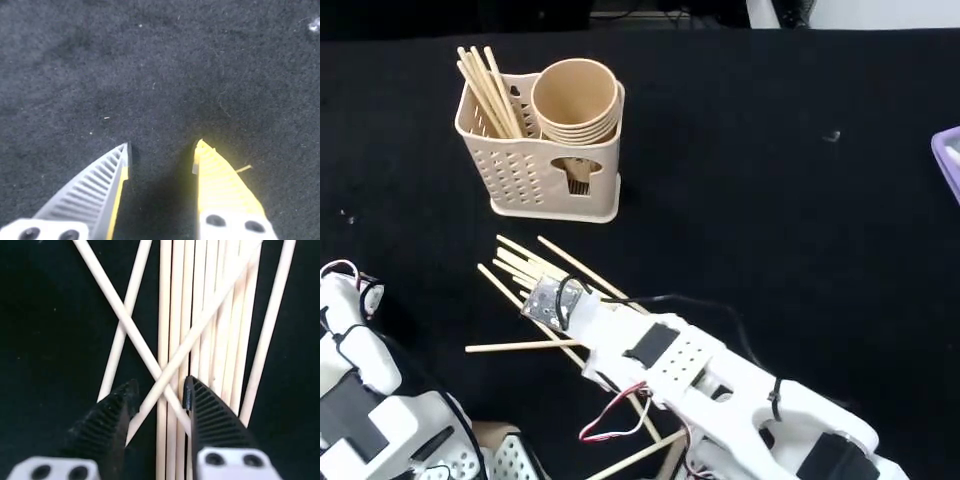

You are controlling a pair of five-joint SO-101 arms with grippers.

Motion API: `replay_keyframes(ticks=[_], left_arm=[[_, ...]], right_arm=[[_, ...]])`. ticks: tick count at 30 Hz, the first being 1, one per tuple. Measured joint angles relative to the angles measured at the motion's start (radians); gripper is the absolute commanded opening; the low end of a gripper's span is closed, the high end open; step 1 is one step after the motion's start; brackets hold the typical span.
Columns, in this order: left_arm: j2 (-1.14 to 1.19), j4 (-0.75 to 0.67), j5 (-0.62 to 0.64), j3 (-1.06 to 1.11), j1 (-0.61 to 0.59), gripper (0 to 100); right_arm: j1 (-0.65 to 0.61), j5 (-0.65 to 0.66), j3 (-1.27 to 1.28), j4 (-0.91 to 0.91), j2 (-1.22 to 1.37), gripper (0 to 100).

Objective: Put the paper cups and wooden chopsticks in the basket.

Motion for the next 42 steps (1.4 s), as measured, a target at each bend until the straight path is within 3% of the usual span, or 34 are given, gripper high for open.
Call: replay_keyframes(ticks=[5,11,16,20,25,30,35,38,42], left_arm=[[0.000,0.000,0.000,0.000,0.000,21],[0.000,0.000,0.000,0.000,0.000,21],[0.000,0.000,0.000,-0.002,0.000,21],[0.006,0.002,0.000,-0.005,0.000,21],[0.006,0.002,0.000,-0.005,0.000,21],[0.006,0.002,0.000,-0.005,0.000,21],[0.006,0.002,0.000,-0.005,0.000,21],[0.006,0.002,0.000,-0.005,0.000,21],[0.006,0.002,0.000,-0.005,0.000,21]], right_arm=[[0.000,0.000,-0.040,0.075,-0.003,15.6],[-0.002,0.003,-0.244,0.453,-0.104,15.6],[-0.072,0.133,-0.226,0.658,-0.273,15.6],[-0.087,0.172,-0.117,0.588,-0.423,19.1],[-0.094,0.135,-0.009,0.387,-0.427,27.9],[-0.092,0.089,-0.020,0.152,-0.221,27.8],[-0.092,0.083,-0.187,0.044,0.092,27.8],[-0.078,0.084,-0.313,0.026,0.304,23.3],[0.002,0.084,-0.483,0.051,0.512,6.1]])
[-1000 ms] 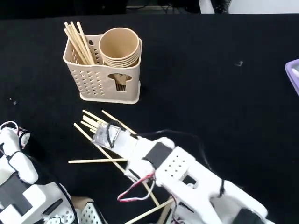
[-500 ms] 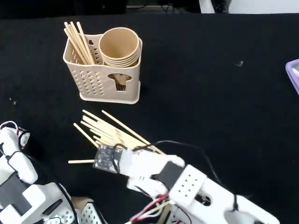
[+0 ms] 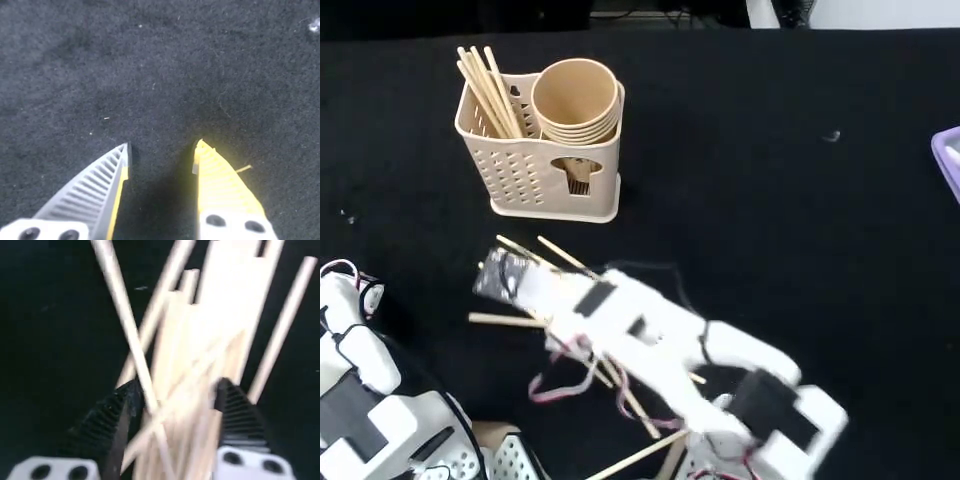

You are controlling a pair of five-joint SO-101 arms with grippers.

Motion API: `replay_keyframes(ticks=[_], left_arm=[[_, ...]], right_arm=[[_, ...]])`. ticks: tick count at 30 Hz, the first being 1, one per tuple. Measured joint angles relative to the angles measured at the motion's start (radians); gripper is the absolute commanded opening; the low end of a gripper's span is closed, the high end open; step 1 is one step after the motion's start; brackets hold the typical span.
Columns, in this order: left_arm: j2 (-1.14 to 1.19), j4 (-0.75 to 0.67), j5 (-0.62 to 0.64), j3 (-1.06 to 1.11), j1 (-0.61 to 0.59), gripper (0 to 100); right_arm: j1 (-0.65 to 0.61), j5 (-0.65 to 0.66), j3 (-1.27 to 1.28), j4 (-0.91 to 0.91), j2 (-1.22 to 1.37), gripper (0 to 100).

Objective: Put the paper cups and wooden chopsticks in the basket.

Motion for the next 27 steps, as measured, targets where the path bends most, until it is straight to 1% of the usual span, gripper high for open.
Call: replay_keyframes(ticks=[1,2,3,5,9,14,17,19,23,24,27], left_arm=[[0.000,0.000,0.000,0.000,0.000,21],[0.000,0.000,0.000,0.000,0.000,21],[0.000,0.000,0.000,0.000,0.000,21],[0.000,0.000,0.000,0.000,0.000,21],[0.000,0.000,0.000,0.000,0.000,21],[0.000,0.000,0.000,0.000,0.000,21],[0.000,0.000,0.000,0.000,0.000,21],[0.000,0.000,0.000,0.000,0.000,21],[0.000,0.000,0.000,0.000,0.000,21],[0.000,0.000,0.000,0.000,0.000,21],[0.000,0.000,0.000,0.000,0.000,21]], right_arm=[[0.021,0.000,-0.032,0.008,0.020,1.5],[0.038,0.000,-0.052,0.011,0.035,0.8],[0.052,0.000,-0.063,0.014,0.037,2.2],[0.071,-0.002,-0.071,0.020,0.037,0.9],[0.074,0.000,-0.068,0.025,0.003,1.1],[0.071,-0.002,0.020,0.025,-0.146,1.1],[0.054,-0.002,0.084,0.018,-0.193,1.2],[0.017,0.000,0.124,-0.015,-0.196,4.7],[-0.015,0.000,0.147,-0.044,-0.192,20.0],[-0.023,0.000,0.147,-0.049,-0.178,20.9],[-0.031,0.000,0.149,-0.063,-0.123,19.6]])
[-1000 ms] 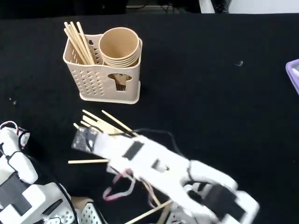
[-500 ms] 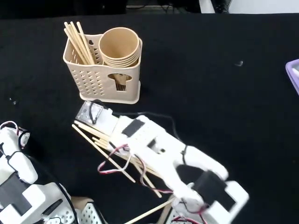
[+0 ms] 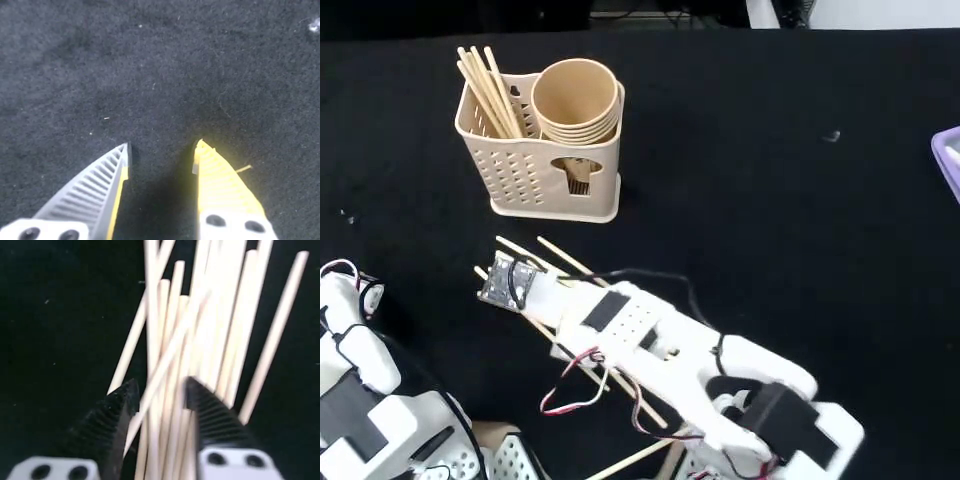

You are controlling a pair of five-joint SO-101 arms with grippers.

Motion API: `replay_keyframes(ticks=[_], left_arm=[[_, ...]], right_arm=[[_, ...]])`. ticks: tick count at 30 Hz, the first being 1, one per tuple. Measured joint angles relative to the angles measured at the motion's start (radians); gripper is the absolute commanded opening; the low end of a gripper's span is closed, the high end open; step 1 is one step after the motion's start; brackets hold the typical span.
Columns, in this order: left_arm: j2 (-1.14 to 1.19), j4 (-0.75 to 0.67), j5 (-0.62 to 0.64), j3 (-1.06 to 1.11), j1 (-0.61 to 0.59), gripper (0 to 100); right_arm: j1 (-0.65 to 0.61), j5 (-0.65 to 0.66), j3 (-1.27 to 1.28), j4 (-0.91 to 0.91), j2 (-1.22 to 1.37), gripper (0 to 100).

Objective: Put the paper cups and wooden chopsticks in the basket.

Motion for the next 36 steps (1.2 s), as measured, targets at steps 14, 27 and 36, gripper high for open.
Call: replay_keyframes(ticks=[14,27,36], left_arm=[[0.000,0.000,0.000,0.000,0.000,21],[0.000,0.000,0.000,0.000,0.000,21],[0.000,0.000,0.000,0.000,0.000,21]], right_arm=[[0.002,0.000,-0.123,0.061,0.095,1.2],[0.002,0.002,-0.123,0.193,-0.244,1.0],[0.002,0.000,-0.066,0.118,-0.129,11.6]])
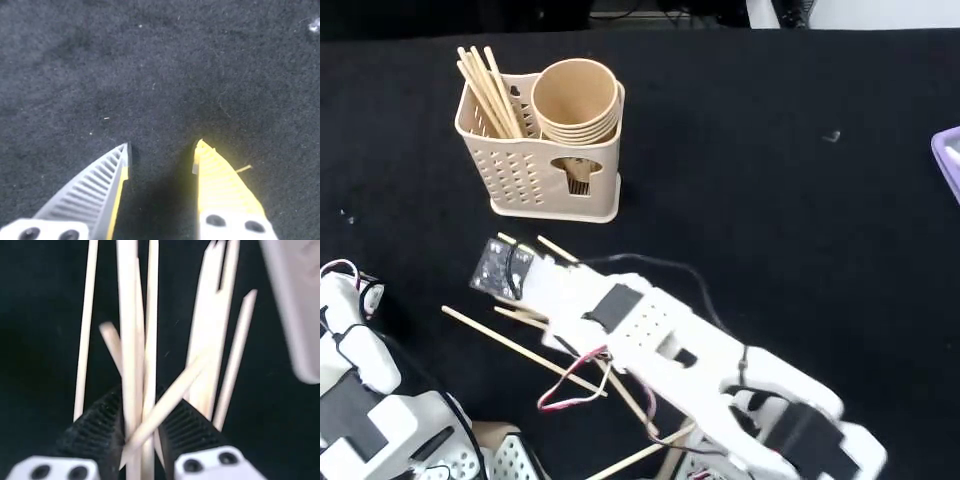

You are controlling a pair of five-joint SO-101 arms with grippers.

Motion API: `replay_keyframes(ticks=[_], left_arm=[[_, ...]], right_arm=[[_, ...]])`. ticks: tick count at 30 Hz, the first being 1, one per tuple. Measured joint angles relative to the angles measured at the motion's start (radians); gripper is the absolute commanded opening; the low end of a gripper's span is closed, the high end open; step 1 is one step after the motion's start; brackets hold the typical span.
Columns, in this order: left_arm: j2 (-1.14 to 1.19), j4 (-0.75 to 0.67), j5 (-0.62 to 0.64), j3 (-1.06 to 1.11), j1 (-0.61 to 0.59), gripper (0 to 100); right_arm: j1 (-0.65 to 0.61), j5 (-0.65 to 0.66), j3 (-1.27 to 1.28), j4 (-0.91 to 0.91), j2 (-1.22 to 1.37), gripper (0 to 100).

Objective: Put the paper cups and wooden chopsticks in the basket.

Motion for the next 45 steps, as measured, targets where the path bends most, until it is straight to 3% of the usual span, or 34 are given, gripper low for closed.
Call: replay_keyframes(ticks=[10,14,28,34,41,45], left_arm=[[0.000,0.000,0.000,0.000,0.000,21],[0.000,0.000,0.000,0.000,0.000,21],[0.000,0.000,0.000,-0.002,0.000,21],[0.000,0.000,0.000,-0.002,0.000,21],[0.000,0.000,0.000,-0.002,0.000,21],[0.000,0.000,0.000,-0.002,0.000,21]], right_arm=[[-0.002,0.000,-0.075,-0.005,0.285,13.6],[0.002,0.000,-0.091,-0.002,0.298,0.3],[-0.002,0.026,-0.075,0.044,0.117,1.6],[-0.002,0.029,-0.055,0.006,0.196,13.1],[-0.003,0.029,-0.057,0.003,0.219,6.0],[-0.003,0.029,-0.060,0.003,0.219,8.3]])
